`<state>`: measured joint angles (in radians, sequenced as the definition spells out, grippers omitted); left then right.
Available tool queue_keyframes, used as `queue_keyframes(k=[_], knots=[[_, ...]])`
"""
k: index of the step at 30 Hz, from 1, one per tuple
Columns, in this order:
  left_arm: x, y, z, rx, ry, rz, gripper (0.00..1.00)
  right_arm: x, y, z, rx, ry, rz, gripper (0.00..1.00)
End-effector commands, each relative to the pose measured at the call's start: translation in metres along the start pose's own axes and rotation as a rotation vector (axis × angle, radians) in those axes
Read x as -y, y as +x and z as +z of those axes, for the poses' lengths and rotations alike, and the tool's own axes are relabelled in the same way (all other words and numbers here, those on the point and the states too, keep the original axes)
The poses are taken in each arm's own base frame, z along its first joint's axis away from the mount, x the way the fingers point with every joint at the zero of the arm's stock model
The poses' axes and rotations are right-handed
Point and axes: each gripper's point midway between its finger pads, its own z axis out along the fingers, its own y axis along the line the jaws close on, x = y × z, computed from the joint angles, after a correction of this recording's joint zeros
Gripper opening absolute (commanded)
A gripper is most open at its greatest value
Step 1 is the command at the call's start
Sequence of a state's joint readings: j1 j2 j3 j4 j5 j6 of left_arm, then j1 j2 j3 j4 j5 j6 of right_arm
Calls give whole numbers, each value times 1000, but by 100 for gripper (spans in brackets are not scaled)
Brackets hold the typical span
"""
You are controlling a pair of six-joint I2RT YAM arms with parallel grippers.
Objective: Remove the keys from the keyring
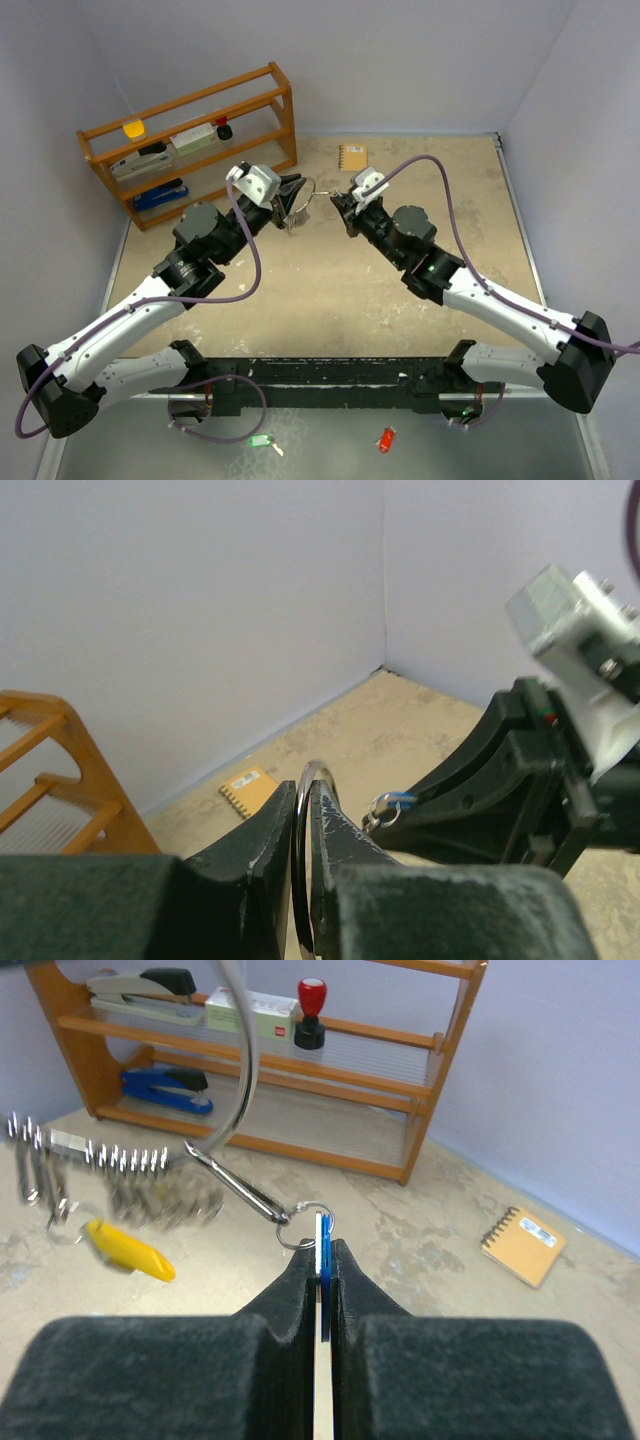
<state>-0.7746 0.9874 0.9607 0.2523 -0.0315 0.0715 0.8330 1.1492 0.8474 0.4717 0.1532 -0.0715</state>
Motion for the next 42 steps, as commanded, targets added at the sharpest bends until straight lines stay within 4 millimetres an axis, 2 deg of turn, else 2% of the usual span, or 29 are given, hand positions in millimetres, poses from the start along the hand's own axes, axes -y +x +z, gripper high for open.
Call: queue_keyframes(k=[1, 8, 10, 14, 16, 24, 29, 34, 39, 42], knots=[[-13, 11, -3, -10, -84, 7, 14, 26, -33, -16, -70, 93, -53, 0], [-20, 36, -4, -23, -139, -3, 24, 44, -42, -26, -220, 170, -100, 0], [-18, 40, -1, -16, -137, -8, 28, 45, -49, -26, -249, 176, -122, 0], [-12, 41, 7, 23, -106, -14, 41, 39, -50, -25, -271, 180, -172, 0], [-9, 38, 9, 62, -89, -13, 45, 33, -51, -25, -271, 177, -194, 0], [6, 20, 9, 203, -9, -3, 48, 28, -54, -26, -305, 228, -321, 0], [9, 22, 4, 226, -1, -23, 48, 31, -57, -29, -344, 313, -437, 0], [18, 25, -2, 244, 48, -48, 50, 32, -66, -32, -297, 326, -418, 0], [29, 31, -5, 224, 104, -51, 58, 32, -81, -36, -229, 327, -363, 0], [31, 28, -8, 252, 119, -63, 63, 30, -84, -36, -216, 313, -342, 0]])
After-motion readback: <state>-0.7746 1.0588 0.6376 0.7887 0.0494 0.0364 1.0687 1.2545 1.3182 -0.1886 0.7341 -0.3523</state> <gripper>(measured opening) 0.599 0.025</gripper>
